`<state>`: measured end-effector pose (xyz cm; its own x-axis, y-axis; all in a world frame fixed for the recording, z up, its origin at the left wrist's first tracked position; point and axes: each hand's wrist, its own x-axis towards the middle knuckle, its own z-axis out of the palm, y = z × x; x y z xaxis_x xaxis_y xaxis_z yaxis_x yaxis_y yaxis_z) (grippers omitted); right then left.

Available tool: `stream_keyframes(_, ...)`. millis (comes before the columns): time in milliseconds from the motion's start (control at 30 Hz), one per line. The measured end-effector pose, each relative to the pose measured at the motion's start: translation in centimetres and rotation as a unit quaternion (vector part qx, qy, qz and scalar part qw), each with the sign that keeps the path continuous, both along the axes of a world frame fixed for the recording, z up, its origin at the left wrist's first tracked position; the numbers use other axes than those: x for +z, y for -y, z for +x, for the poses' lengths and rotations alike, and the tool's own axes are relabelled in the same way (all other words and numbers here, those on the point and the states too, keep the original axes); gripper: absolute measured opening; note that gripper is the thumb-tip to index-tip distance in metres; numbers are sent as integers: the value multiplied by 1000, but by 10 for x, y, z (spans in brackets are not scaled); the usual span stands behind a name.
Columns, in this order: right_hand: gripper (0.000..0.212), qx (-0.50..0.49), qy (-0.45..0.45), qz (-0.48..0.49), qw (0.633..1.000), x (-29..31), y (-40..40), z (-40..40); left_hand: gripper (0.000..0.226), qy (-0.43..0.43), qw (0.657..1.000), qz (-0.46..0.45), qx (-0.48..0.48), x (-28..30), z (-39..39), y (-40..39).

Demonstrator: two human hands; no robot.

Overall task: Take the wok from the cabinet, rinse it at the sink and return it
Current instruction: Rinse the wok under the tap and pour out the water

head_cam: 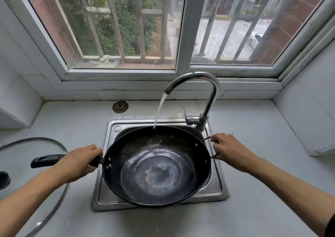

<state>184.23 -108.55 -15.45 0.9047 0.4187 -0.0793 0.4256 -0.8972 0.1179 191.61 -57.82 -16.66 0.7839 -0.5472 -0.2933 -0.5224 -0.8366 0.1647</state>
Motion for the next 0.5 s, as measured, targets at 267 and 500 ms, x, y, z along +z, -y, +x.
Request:
stream_keyframes(267,24,-9,-124,-15,992,-6,1,0,19,-75,994,-67,32,14,-12,-7)
stream_keyframes(500,29,-44,-179,75,980,0,-5,20,18,-57,990,-113,55,23,-14,-14)
